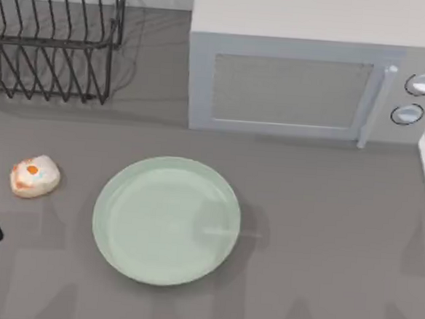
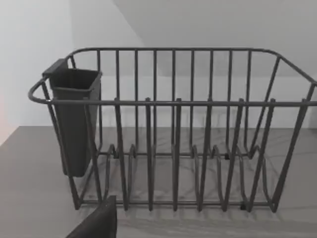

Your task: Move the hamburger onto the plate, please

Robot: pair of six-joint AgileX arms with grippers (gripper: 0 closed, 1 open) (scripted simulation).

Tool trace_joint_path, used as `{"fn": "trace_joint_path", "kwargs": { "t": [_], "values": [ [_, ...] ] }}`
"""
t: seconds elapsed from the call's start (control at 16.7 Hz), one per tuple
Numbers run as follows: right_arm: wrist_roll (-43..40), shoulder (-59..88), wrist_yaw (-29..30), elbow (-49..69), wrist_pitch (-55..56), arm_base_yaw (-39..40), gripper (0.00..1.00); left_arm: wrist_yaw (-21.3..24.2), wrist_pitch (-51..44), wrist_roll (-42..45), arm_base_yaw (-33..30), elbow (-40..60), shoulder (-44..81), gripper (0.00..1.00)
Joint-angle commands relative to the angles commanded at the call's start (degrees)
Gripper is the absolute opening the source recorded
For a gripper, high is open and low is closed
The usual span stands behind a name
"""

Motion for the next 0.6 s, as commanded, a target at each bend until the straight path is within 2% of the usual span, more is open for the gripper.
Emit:
{"fn": "trace_joint_path", "kwargs": {
  "t": [0.3, 0.6],
  "values": [
    [0.0, 0.0, 0.0, 0.0, 0.0, 0.0, 1.00, 0.0, -2.1, 3.3, -0.5, 2.8, 3.5, 1.00],
    [0.0, 0.0, 0.0, 0.0, 0.0, 0.0, 1.00, 0.4, -12.3, 17.4, -2.7, 14.8, 21.4, 1.00]
  ]
}}
